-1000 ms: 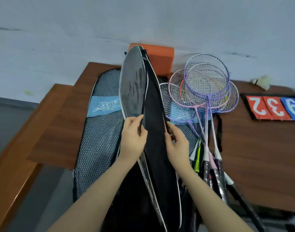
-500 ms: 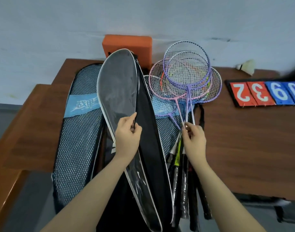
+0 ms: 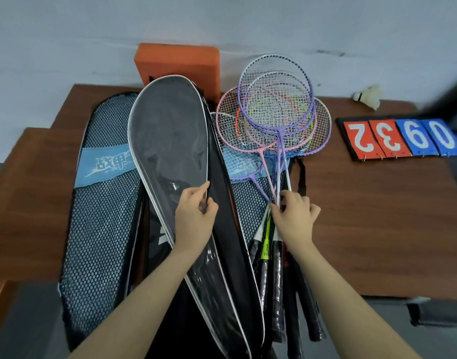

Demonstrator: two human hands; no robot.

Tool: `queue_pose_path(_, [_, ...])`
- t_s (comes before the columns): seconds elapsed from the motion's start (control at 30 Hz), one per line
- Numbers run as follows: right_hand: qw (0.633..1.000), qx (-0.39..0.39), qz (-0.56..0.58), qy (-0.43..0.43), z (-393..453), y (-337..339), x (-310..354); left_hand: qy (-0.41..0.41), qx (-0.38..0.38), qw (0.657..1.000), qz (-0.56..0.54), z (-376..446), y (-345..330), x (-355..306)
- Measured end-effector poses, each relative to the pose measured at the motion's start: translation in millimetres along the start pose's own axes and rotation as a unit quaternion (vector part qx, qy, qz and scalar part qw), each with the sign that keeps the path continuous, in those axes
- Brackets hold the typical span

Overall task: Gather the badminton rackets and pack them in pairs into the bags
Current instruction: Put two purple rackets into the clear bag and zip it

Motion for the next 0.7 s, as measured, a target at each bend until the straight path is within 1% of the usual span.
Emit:
queue_pose_path(0.07, [1.000,-0.006,0.021,-0.008,0.0,-1.9,0.4,0.005,0.003,1.000,-0.006,0.1,-1.6,0.4])
queue_pose_path(0.2, [0.996,-0.046,0.077,-0.030,-3.5,2.4,-11.7,0.005,0.010,1.000,-0.011,3.2,-2.5,1.4])
queue_pose_path(0.27, [0.994,-0.025,0.102,-0.041,-5.7,3.2,-18.4,0.009,0.014,1.000,-0.011,4.6,-3.5,2.6])
queue_pose_path(0.37, [0.979,0.040,0.180,-0.087,-6.8,-1.5,-27.9,0.015,0.022,0.999,-0.017,4.3,-7.2,2.7])
queue_pose_path(0.47, [0.968,0.049,0.226,-0.101,-7.1,1.9,-31.3,0.018,0.025,0.999,-0.020,5.2,-9.4,3.7])
queue_pose_path(0.53, [0.963,0.045,0.252,-0.089,-7.0,5.2,-31.7,0.015,0.027,0.999,-0.020,6.7,-9.6,4.8])
queue_pose_path(0.63, [0.979,0.030,0.198,-0.036,-4.3,15.6,-28.5,0.016,0.029,0.999,-0.022,7.6,-9.7,7.2])
queue_pose_path(0.7, [0.987,0.036,0.155,-0.003,-2.4,22.9,-23.5,0.023,0.032,0.999,-0.030,7.2,-10.6,8.7])
Point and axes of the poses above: each hand's wrist, its own z-axis towards the middle knuckle, its own y-axis out of the back of the hand, x = y × z, the point moved 6 cm from there along z, towards the middle knuckle, and after that the axes turned 2 degrees about -y, right-handed, at the moved point
